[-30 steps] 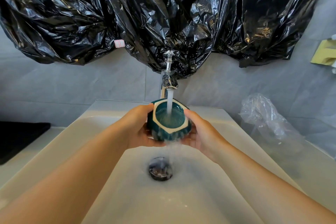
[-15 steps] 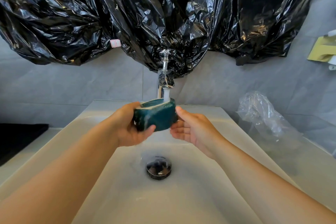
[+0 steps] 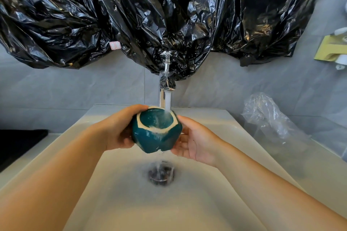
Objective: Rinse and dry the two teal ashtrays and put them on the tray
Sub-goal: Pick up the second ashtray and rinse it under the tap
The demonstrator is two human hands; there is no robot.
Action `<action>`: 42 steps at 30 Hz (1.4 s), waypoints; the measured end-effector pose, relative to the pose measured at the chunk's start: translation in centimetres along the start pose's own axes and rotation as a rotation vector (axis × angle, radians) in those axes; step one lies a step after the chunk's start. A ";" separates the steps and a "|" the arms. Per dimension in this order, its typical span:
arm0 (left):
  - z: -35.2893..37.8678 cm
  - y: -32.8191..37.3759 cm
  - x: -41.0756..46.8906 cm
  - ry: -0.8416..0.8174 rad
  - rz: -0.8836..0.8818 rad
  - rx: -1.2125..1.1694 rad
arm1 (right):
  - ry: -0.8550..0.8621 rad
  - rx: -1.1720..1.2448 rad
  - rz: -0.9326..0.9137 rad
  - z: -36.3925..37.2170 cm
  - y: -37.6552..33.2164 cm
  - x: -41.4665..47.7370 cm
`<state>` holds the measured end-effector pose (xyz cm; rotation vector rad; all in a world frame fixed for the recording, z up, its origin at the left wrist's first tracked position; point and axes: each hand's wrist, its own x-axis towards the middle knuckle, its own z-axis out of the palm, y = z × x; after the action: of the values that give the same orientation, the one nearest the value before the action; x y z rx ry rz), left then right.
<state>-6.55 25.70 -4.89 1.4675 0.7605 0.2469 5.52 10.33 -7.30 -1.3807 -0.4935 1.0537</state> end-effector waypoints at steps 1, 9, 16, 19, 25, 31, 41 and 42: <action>0.3 -0.1 0.2 0.007 0.008 -0.002 | 0.017 0.017 -0.018 -0.2 -0.1 0.1; 1.6 -0.3 0.6 -0.081 0.049 -0.143 | 0.040 -0.117 -0.350 -1.1 -0.9 0.0; 0.5 0.0 0.2 -0.176 -0.179 -0.132 | 0.098 -0.438 -0.644 -1.5 -1.1 -0.4; 1.1 0.0 0.1 -0.197 -0.158 -0.266 | 0.076 -0.501 -0.682 -1.2 -0.9 -0.4; 1.5 0.0 0.3 -0.157 -0.115 -0.324 | 0.101 -0.614 -0.715 -1.2 -0.8 -0.3; 1.6 -0.2 0.4 -0.124 -0.107 -0.352 | 0.050 -0.614 -0.700 -1.4 -0.6 0.1; 1.9 0.0 -0.4 -0.067 -0.086 -0.487 | 0.226 -0.666 -0.471 -1.5 0.0 0.4; 2.0 0.0 -0.6 -0.049 -0.047 -0.485 | 0.212 -0.574 -0.384 -1.6 -0.1 0.3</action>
<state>-5.81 23.77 -4.83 0.9925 0.6396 0.3322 7.03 9.75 -7.60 -1.7813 -0.9067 0.4554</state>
